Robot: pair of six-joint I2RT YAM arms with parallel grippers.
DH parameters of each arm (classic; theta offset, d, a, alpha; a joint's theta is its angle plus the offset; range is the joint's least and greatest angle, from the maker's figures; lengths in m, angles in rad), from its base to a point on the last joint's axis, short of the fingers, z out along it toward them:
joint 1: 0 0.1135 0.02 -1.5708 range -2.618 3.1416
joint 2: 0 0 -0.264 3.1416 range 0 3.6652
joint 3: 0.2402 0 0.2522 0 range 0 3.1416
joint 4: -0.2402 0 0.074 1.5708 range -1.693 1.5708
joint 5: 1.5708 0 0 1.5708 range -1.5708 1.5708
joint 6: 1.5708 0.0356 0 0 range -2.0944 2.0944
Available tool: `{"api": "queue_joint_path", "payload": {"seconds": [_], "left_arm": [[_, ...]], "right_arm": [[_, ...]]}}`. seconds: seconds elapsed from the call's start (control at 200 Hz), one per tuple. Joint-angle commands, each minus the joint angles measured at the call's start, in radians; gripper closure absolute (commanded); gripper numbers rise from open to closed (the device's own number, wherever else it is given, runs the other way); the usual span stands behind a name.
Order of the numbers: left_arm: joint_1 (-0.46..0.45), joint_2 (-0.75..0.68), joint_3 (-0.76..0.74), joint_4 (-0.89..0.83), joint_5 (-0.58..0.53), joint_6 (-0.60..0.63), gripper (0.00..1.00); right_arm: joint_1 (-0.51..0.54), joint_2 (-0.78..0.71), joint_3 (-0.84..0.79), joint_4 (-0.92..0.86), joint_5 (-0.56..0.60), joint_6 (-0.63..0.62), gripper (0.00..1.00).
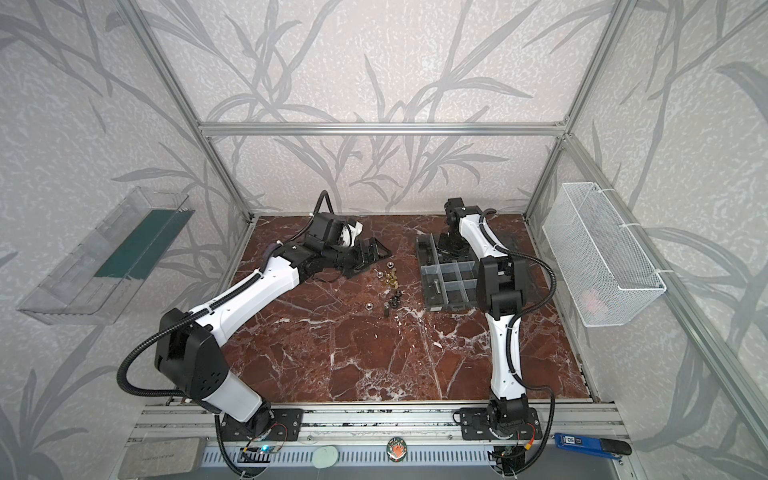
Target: Sort the screws and nuts into containers
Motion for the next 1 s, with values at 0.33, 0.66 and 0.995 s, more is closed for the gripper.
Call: {"api": "queue_joint_path", "payload": {"seconds": [0.33,0.66,0.995], "left_arm": [[-0.003,-0.09,-0.077,0.025,-0.039,0.151,0.01],[0.063,-0.226,-0.281,0.068,-0.078,0.134,0.01],[0.106,-0.374,-0.446,0.061,-0.034,0.152,0.01]], "right_arm": [[0.048,-0.221,-0.079,0.117,0.054,-0.063,0.69],[0.235,-0.408,-0.28,0.235,0.114,-0.166,0.47],[0.43,-0.455,-0.487,0.292,0.157,-0.15,0.28]]}}
